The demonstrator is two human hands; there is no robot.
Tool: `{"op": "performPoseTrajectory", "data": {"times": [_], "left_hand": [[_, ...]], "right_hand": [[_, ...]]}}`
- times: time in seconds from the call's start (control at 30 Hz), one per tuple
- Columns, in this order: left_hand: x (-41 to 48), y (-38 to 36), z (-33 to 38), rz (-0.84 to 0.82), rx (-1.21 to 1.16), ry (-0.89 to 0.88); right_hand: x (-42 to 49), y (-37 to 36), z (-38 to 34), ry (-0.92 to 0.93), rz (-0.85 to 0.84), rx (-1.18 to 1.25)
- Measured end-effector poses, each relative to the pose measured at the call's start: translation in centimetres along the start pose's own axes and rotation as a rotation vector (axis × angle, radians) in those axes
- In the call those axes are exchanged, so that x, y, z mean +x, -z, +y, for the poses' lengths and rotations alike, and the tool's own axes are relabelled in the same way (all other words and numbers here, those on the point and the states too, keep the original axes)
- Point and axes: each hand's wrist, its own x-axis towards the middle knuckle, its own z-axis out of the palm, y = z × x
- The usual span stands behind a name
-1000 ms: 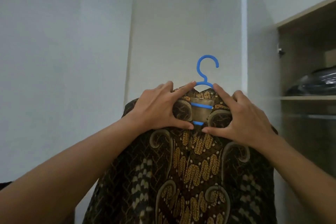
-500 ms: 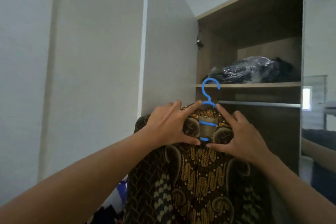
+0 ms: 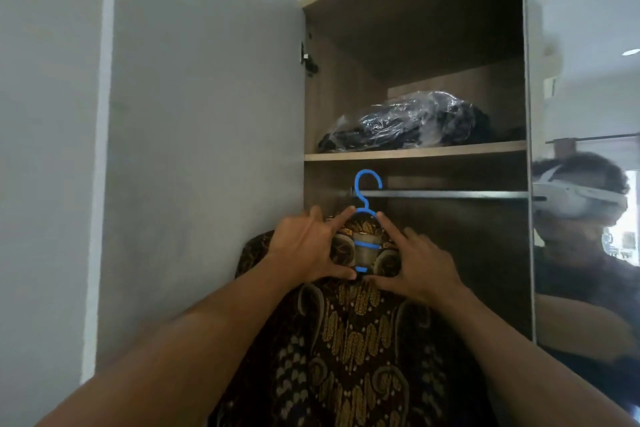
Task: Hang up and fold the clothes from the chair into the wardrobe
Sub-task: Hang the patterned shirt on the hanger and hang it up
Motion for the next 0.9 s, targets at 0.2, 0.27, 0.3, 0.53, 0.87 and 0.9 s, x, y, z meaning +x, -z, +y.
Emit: {"op": "performPoseTrajectory", "data": {"times": [0.2,0.27,0.3,0.53,0.87,0.9], "left_hand": [[6.2,-5.4,0.5,0.03,-0.005,-0.076],[7.9,-7.1,0.9,0.044,0.011,-0.101],[8.7,-7.9,1.2,0.051,0.018,-0.106],[15.2,-12.1,1.9,0.051,-0.033,-0.066],[20.2,-17.4,4.7,-0.003,-0.086,-0.045],[20.4,-17.8,4.8,-0.007,-0.092,-0.044]], "right_hand": [[4.1,-4.4,3.9,-0.111,-0.015,0.141],[5.1,-5.9,5.5,-0.145,-0.028,0.182],[5.6,-6.7,6.2,-0.161,-0.033,0.203],[11.8,-10.1,10.8,-0.164,0.0,0.275],[15.6,-13.1,16.1,-0.136,0.013,0.172],[15.7,-13.2,16.3,-0.143,-0.001,0.155]]}}
